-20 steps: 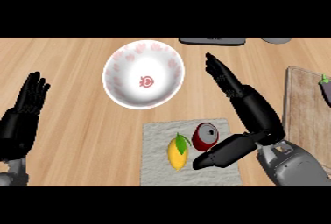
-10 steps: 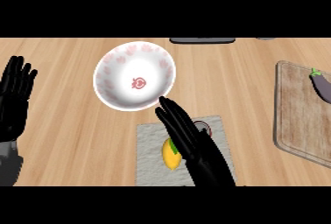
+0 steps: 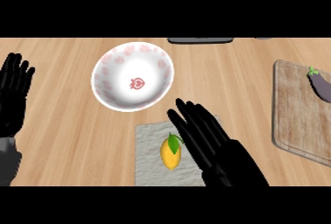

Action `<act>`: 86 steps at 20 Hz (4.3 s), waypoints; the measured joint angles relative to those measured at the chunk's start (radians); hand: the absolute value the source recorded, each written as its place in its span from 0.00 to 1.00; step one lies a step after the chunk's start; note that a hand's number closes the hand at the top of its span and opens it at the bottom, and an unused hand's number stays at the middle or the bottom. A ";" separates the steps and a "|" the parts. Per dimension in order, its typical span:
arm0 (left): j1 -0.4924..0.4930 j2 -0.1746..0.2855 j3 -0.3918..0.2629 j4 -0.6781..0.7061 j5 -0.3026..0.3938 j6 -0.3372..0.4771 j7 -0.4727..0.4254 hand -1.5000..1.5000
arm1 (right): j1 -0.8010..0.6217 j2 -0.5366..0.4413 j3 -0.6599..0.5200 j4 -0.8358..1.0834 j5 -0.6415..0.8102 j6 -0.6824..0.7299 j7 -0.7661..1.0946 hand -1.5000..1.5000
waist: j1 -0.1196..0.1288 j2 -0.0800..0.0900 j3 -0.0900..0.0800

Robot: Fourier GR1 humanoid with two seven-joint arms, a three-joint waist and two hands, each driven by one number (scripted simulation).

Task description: Pick the can from the placemat and place it in the bowl

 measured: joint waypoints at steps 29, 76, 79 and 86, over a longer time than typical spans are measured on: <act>-0.030 -0.031 0.026 0.015 -0.029 -0.049 0.009 0.50 | -0.049 -0.106 -0.100 0.079 -0.329 0.500 0.235 0.00 | 0.027 0.010 0.003; -0.057 -0.138 0.127 0.010 -0.151 -0.125 0.034 0.50 | 0.076 0.133 -0.302 0.630 0.252 0.414 -0.396 1.00 | 0.027 0.002 0.000; -0.055 -0.136 0.139 0.012 -0.150 -0.135 0.030 0.50 | 0.066 0.152 -0.305 0.650 0.286 0.390 -0.426 1.00 | 0.027 0.003 0.000; -0.062 -0.153 0.137 0.008 -0.164 -0.130 0.034 0.50 | 0.031 0.149 -0.342 0.697 0.335 0.366 -0.519 1.00 | 0.031 0.008 0.002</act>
